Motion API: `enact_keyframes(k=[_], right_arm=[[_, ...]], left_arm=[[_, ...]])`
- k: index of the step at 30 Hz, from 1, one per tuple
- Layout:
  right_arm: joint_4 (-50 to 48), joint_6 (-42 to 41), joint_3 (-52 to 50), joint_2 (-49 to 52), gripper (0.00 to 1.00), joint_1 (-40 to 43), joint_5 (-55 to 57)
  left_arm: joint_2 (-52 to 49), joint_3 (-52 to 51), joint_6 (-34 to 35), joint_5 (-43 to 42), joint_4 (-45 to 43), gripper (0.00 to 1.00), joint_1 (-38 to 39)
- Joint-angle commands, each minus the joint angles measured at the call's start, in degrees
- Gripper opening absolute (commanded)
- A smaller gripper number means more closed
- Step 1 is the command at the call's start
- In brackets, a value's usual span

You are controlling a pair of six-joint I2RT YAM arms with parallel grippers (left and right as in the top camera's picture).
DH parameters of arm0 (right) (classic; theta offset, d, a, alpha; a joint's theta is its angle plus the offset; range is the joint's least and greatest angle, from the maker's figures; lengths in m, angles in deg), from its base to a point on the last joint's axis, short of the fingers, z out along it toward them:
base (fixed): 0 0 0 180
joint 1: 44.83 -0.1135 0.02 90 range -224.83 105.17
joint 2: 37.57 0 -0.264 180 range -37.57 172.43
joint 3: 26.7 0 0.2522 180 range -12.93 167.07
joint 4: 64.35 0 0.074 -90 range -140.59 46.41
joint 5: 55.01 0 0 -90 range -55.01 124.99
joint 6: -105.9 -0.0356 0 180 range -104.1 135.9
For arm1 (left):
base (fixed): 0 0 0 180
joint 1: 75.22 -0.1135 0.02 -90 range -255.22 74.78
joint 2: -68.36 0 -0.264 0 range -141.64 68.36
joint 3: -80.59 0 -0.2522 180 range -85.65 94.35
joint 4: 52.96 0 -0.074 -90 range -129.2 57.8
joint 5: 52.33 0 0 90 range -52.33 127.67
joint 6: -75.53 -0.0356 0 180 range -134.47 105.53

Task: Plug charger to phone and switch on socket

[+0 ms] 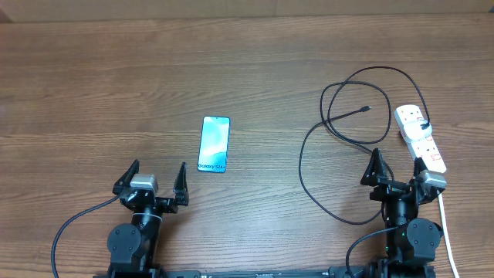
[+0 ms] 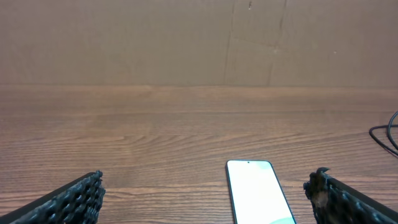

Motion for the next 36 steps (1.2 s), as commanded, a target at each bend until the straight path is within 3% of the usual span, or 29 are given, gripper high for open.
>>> enact_keyframes(k=[1, 36], right_arm=[[-0.3, 0.5, -0.6, -0.5, 1.0, -0.3, -0.3], [-0.3, 0.5, -0.6, -0.5, 1.0, -0.3, -0.3]], left_arm=[[0.7, -0.2, -1.3, 0.2, 0.1, 1.0, -0.3], [0.7, -0.2, -1.3, 0.2, -0.6, 1.0, -0.3]])
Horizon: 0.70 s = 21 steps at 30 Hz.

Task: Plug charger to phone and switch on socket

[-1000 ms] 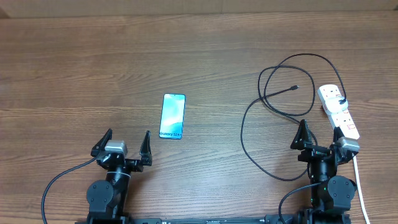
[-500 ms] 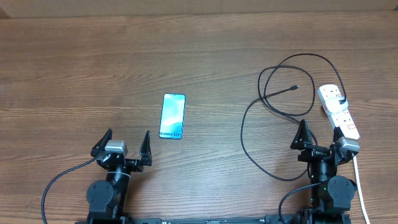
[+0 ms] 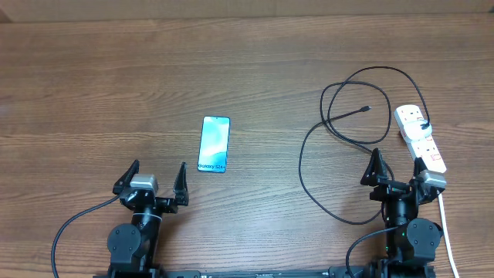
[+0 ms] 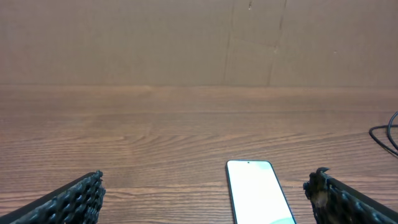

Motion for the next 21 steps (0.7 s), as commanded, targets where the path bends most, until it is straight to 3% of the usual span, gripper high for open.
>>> enact_keyframes(k=[1, 8, 12, 18, 21], right_arm=[[-0.3, 0.5, -0.6, -0.5, 1.0, -0.2, -0.3], [-0.3, 0.5, -0.6, -0.5, 1.0, -0.2, -0.3], [-0.3, 0.5, -0.6, -0.5, 1.0, -0.2, -0.3], [-0.3, 0.5, -0.6, -0.5, 1.0, -0.2, -0.3], [-0.3, 0.5, -0.6, -0.5, 1.0, -0.2, -0.3]], left_arm=[[0.7, -0.2, -1.3, 0.2, -0.3, 1.0, -0.3], [0.7, -0.2, -1.3, 0.3, 0.2, 0.99, -0.3], [0.7, -0.2, -1.1, 2.8, -4.0, 1.0, -0.3], [0.6, 0.5, 0.1, -7.5, -3.8, 0.99, -0.3], [0.6, 2.4, 1.6, -7.7, 0.1, 1.0, -0.3]])
